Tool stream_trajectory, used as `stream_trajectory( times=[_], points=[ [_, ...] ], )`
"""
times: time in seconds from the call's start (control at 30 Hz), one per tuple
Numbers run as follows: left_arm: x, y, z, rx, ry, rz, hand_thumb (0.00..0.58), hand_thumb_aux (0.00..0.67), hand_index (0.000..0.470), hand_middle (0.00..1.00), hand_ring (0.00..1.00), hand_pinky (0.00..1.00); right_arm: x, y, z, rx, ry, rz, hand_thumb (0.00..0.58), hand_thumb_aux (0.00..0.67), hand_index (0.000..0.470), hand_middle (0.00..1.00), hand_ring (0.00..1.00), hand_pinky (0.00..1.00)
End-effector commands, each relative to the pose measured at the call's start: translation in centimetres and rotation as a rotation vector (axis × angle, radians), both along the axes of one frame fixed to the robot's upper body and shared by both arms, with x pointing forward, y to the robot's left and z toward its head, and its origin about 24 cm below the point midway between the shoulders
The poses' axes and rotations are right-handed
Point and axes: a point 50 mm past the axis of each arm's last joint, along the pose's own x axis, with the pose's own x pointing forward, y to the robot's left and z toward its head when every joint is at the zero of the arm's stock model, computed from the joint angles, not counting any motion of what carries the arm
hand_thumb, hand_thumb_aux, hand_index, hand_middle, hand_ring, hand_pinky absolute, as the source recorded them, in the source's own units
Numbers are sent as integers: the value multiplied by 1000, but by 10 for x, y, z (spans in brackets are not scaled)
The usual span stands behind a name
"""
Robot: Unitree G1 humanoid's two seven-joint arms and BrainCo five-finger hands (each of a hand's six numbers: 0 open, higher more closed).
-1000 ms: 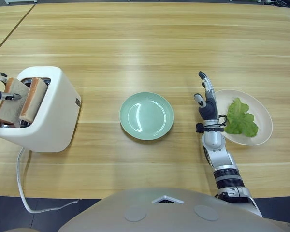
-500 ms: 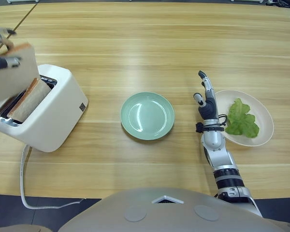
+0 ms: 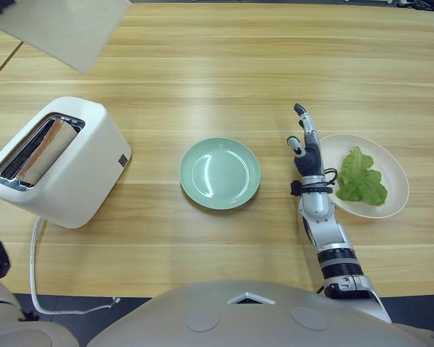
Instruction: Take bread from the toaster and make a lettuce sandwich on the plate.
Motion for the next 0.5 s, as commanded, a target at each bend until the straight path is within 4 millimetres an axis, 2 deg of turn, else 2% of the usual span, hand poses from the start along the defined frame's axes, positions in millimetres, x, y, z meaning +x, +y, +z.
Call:
stream_trajectory(
  times=[0.03, 0.1, 0.2, 0.37, 0.5],
  points=[
    [12, -33, -47, -84, 199, -181, 580, 670, 470, 0, 0, 0, 5, -5, 11, 17, -41, 0, 0, 0, 0, 0, 0, 0],
    [14, -50, -69, -76, 287, -266, 580, 670, 470, 0, 0, 0, 6, -9, 22, 18, -77, 0, 0, 0, 0, 0, 0, 0],
    [18, -74, -97, 37, 369, -368, 580, 670, 470, 0, 0, 0, 4, -18, 46, -6, -137, 10, 0, 0, 0, 0, 0, 0],
    [30, -116, -119, 300, 492, -634, 580, 670, 470, 0, 0, 0, -3, -38, 85, -71, -207, 0, 0, 0, 0, 0, 0, 0],
    [49, -134, -146, 403, 602, -761, 580, 670, 470, 0, 0, 0, -11, -47, 108, -226, -216, 17, 0, 0, 0, 0, 0, 0]
  ],
)
